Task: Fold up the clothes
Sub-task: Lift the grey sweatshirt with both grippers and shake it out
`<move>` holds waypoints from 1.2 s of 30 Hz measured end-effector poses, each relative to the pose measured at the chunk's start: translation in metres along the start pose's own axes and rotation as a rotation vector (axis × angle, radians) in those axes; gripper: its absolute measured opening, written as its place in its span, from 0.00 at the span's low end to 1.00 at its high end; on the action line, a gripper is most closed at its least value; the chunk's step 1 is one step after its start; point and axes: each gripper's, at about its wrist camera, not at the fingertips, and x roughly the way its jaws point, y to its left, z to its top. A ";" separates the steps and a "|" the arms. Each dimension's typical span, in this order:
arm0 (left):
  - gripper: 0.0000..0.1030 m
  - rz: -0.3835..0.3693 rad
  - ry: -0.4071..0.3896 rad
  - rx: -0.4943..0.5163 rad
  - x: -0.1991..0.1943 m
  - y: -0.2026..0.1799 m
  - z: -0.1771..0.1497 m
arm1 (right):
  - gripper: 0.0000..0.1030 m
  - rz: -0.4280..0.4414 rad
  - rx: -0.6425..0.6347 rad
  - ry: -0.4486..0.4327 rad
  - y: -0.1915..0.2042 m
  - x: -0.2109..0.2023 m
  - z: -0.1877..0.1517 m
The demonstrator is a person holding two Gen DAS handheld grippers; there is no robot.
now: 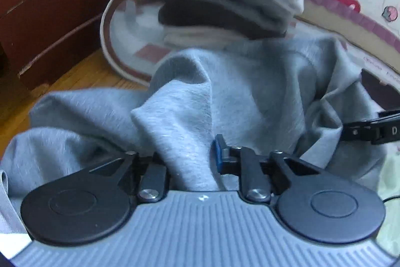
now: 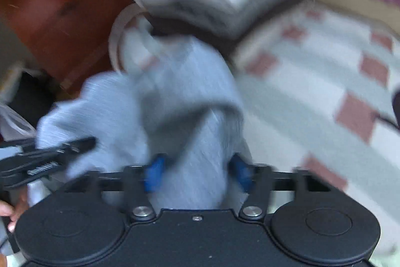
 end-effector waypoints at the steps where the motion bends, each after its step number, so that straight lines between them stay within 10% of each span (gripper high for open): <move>1: 0.32 -0.023 0.010 -0.025 0.002 0.004 0.000 | 0.70 0.015 0.046 0.025 -0.008 0.004 0.001; 6: 0.59 -0.190 0.069 -0.246 0.029 0.028 0.008 | 0.91 0.105 0.244 0.073 -0.036 0.028 0.011; 8: 0.53 -0.224 0.086 -0.294 0.039 0.033 0.007 | 0.91 0.116 0.248 0.055 -0.035 0.041 0.017; 9: 0.26 -0.240 0.094 -0.317 0.043 0.036 0.007 | 0.88 0.133 0.236 0.033 -0.034 0.046 0.019; 11: 0.13 -0.136 0.010 -0.225 0.030 0.021 0.008 | 0.35 0.196 0.221 -0.031 -0.032 0.044 0.019; 17: 0.12 0.186 -0.244 0.064 -0.011 -0.026 0.009 | 0.20 0.299 0.203 -0.194 -0.023 -0.019 0.016; 24: 0.12 0.054 -0.393 0.134 -0.076 -0.071 0.036 | 0.19 0.526 0.201 -0.233 -0.026 -0.076 0.027; 36: 0.11 -0.160 -0.568 0.221 -0.128 -0.168 0.126 | 0.16 0.430 0.174 -0.527 -0.045 -0.226 0.026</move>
